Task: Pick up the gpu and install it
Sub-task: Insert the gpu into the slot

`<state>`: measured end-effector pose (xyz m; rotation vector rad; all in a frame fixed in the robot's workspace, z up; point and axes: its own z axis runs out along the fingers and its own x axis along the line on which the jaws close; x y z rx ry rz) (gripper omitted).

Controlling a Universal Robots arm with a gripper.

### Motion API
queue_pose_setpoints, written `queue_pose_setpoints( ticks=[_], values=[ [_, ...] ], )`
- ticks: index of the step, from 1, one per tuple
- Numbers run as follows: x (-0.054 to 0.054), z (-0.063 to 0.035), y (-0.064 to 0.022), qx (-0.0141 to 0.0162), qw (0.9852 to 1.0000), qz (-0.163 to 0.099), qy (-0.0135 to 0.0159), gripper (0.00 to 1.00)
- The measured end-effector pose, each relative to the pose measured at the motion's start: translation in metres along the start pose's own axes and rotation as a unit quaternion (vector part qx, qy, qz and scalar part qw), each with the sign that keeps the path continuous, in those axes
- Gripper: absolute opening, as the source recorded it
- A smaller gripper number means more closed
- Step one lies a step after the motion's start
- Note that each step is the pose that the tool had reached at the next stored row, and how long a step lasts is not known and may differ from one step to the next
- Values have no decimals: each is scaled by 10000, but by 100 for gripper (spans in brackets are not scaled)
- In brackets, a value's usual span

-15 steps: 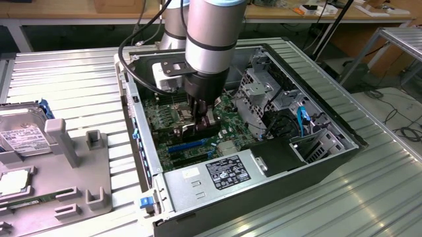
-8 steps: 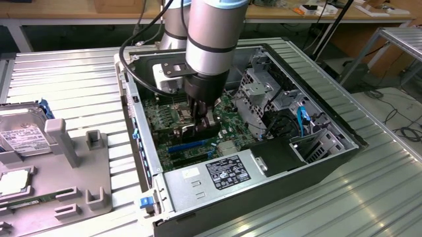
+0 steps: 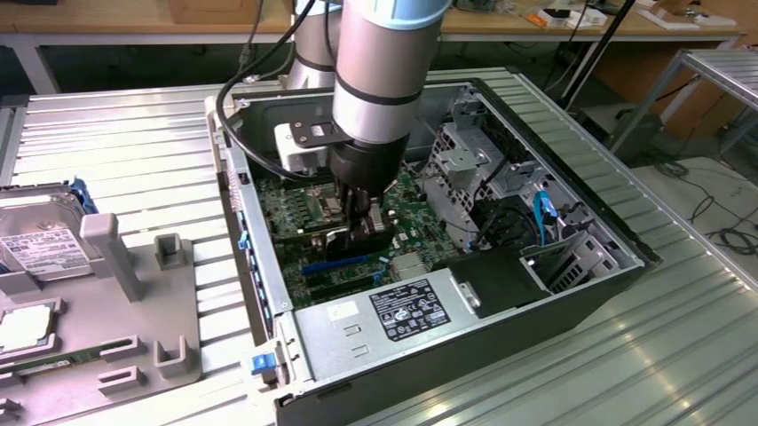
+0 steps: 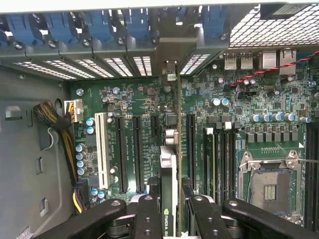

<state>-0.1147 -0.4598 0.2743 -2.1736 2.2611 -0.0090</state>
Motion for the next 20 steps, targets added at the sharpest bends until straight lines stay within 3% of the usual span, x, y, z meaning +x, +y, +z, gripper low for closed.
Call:
queue_pose_setpoints(
  ticks=[7,10,20],
  values=[
    [0,64,1,0,10000,0,0,27],
    [-41,66,2,0,10000,0,0,27],
    [-34,93,8,0,10000,-3,0,27]
  ],
)
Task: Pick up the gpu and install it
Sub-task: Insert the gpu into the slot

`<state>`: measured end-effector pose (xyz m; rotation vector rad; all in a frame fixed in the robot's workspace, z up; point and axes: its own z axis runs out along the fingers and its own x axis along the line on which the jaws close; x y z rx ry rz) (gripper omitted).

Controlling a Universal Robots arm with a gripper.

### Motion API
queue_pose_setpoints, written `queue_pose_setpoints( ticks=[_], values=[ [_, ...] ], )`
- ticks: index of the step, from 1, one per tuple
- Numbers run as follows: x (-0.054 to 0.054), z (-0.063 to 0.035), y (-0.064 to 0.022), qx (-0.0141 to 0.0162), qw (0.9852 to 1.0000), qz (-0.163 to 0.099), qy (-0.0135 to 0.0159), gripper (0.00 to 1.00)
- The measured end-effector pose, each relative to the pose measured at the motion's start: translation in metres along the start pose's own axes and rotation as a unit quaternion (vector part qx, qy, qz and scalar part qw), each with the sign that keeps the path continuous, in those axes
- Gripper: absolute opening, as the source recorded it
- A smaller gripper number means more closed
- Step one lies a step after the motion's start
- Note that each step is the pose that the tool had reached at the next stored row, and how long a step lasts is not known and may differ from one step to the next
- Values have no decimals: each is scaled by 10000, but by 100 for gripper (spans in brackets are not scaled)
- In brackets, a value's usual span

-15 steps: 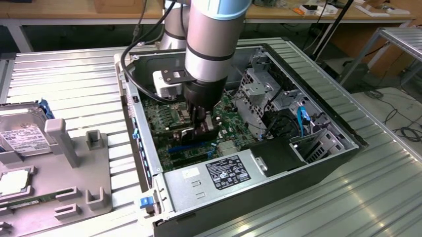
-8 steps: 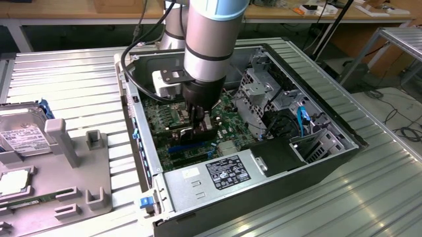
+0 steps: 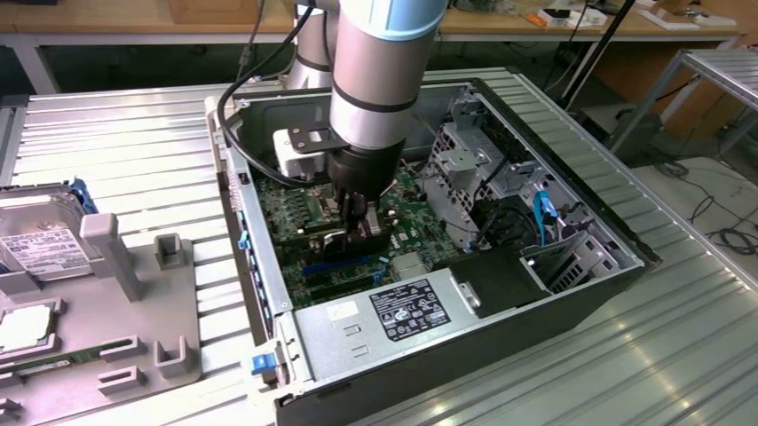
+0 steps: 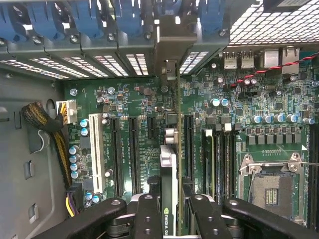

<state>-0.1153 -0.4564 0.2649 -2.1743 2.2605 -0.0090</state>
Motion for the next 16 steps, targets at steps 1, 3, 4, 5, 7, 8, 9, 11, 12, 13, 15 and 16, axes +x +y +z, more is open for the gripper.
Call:
queue_pose_setpoints(
  ticks=[1,3,4,5,7,8,9,11,12,13,15,16],
  values=[
    [0,0,0,0,10000,0,0,27],
    [0,1,0,0,10000,0,-2,27],
    [0,4,0,0,10000,0,-7,27],
    [0,4,1,0,10000,1,-13,27],
    [0,2,0,-1,10000,1,-19,27],
    [0,2,1,-1,10000,0,-18,27],
    [0,2,3,-2,10000,-1,-18,27],
    [1,14,14,-1,10000,0,-20,27],
    [1,26,16,-3,10000,0,-16,27],
    [1,27,17,-3,10000,0,-16,27],
    [1,30,18,-2,10000,0,-18,27],
    [1,30,18,-2,10000,0,-18,27]
  ],
)
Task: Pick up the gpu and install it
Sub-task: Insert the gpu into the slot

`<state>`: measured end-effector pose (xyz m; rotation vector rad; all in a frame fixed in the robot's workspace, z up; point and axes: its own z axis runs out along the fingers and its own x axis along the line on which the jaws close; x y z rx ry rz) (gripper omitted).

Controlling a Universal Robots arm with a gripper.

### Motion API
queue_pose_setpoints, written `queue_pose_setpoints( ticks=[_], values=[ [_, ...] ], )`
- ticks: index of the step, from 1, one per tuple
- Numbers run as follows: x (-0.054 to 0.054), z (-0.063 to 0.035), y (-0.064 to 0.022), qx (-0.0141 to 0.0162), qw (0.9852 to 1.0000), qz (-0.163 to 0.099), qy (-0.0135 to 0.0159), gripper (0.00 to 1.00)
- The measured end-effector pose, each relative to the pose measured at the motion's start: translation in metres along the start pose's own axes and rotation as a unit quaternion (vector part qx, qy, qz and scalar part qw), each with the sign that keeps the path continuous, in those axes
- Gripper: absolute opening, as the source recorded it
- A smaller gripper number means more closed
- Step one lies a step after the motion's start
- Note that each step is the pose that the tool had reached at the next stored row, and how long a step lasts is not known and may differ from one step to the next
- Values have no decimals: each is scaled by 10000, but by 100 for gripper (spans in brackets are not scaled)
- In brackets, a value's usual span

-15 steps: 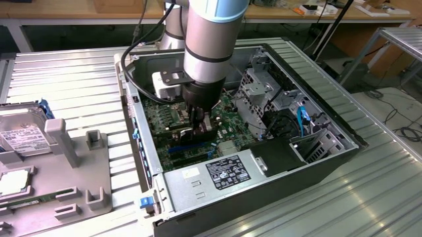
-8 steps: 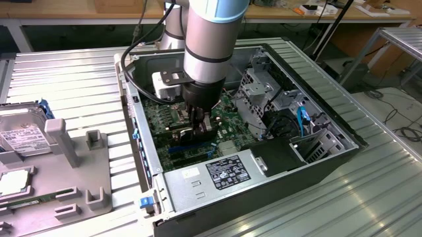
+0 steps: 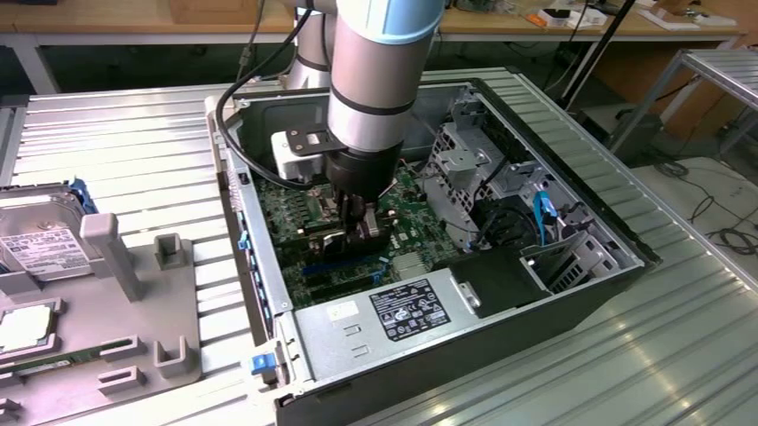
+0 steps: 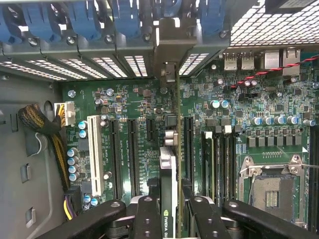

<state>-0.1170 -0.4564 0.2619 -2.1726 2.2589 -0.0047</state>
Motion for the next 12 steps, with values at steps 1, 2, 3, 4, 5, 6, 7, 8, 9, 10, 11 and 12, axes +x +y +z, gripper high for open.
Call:
queue_pose_setpoints(
  ticks=[1,2,3,4,5,6,7,8,9,10,11,12],
  values=[
    [0,0,0,0,10000,0,0,27],
    [0,0,0,0,10000,0,0,27],
    [0,0,0,0,10000,0,0,27],
    [0,0,0,0,10000,0,0,27],
    [0,0,0,0,10000,0,0,27],
    [0,0,0,0,10000,0,0,27],
    [0,0,0,0,10000,0,0,27],
    [0,0,0,0,10000,0,0,27],
    [0,1,0,0,10000,0,0,27],
    [0,8,0,0,10000,0,1,27],
    [0,22,0,1,10000,0,-1,27],
    [1,38,0,-1,10000,-1,4,27]
  ],
)
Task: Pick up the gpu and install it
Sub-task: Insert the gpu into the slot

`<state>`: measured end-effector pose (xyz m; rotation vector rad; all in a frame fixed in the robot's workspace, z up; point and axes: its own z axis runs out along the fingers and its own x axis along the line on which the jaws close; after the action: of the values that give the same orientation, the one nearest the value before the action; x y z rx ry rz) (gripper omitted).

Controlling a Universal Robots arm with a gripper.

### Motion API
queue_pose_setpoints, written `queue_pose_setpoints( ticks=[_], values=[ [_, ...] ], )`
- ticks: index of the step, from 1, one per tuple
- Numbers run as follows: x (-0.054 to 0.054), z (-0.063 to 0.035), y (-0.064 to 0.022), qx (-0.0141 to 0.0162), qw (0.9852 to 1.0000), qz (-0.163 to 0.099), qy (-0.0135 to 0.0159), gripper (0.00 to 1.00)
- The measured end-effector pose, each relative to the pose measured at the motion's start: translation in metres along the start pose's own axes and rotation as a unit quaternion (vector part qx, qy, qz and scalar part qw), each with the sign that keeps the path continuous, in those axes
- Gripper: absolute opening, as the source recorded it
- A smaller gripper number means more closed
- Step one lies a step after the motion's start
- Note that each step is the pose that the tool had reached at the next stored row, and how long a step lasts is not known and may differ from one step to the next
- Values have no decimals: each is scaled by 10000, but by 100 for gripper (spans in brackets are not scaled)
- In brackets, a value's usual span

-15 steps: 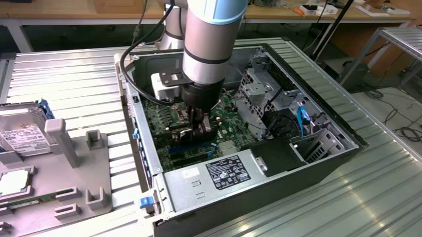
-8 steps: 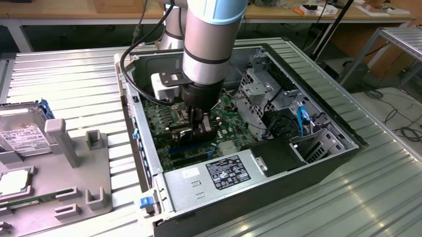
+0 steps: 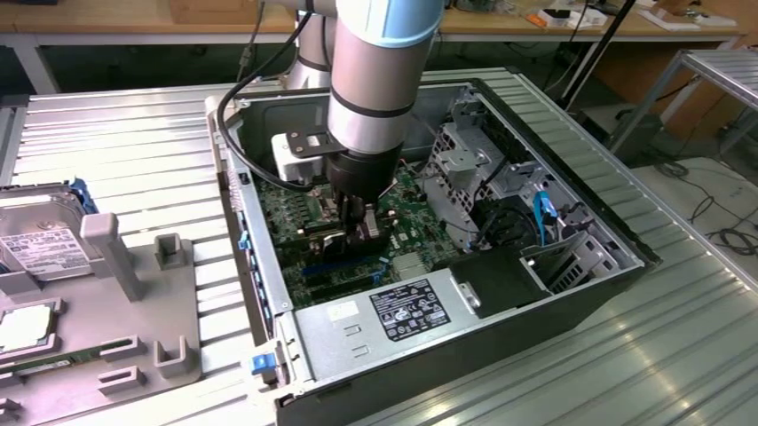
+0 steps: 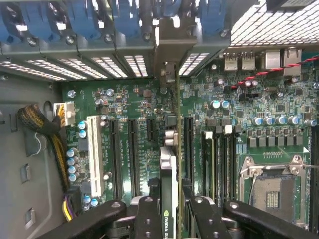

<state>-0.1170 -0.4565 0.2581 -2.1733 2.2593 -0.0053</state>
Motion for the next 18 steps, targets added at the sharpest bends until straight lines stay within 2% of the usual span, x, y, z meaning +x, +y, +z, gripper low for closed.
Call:
queue_pose_setpoints(
  ticks=[18],
  values=[
    [0,29,1,1,10000,1,-3,27]
  ],
)
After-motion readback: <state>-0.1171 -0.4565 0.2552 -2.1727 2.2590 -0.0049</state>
